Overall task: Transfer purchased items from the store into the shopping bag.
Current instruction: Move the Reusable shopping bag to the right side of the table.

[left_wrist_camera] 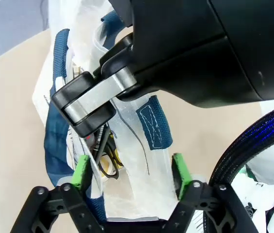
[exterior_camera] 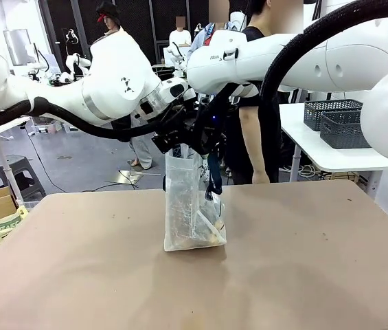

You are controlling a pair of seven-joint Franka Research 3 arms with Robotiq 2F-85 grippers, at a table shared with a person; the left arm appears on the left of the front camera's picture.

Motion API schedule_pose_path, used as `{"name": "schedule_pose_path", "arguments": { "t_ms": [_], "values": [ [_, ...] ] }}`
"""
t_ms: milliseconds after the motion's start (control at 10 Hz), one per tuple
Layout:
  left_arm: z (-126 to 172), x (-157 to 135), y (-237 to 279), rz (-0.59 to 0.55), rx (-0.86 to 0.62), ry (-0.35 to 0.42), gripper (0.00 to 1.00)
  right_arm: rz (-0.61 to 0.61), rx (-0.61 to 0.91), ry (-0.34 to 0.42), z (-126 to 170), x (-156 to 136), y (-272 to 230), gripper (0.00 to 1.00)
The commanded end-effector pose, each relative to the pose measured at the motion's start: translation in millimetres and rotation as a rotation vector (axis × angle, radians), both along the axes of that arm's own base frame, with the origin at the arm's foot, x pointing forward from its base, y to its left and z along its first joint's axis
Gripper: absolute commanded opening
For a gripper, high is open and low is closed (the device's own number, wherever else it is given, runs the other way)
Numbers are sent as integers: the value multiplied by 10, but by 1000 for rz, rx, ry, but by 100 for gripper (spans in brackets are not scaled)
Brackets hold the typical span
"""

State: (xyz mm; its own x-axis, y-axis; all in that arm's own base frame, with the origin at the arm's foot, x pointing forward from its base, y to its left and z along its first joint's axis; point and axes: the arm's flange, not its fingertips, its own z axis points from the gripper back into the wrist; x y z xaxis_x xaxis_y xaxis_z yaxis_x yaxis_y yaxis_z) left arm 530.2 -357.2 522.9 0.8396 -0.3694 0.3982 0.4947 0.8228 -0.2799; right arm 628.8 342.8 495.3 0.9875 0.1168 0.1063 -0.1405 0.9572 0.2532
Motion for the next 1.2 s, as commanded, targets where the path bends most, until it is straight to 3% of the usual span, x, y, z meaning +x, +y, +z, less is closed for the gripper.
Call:
{"name": "schedule_pose_path", "arguments": {
  "t_ms": [0, 200, 1100],
  "values": [
    [59, -40, -49, 35, 63, 14, 40, 13, 22, 22, 14, 89, 28, 0],
    [83, -67, -59, 45, 91, 16, 0, 15, 23, 18, 26, 85, 28, 0],
    [152, -190, -49, 103, 128, 2, 0, 42, 40, 2, 60, 78, 13, 0]
  ]
}}
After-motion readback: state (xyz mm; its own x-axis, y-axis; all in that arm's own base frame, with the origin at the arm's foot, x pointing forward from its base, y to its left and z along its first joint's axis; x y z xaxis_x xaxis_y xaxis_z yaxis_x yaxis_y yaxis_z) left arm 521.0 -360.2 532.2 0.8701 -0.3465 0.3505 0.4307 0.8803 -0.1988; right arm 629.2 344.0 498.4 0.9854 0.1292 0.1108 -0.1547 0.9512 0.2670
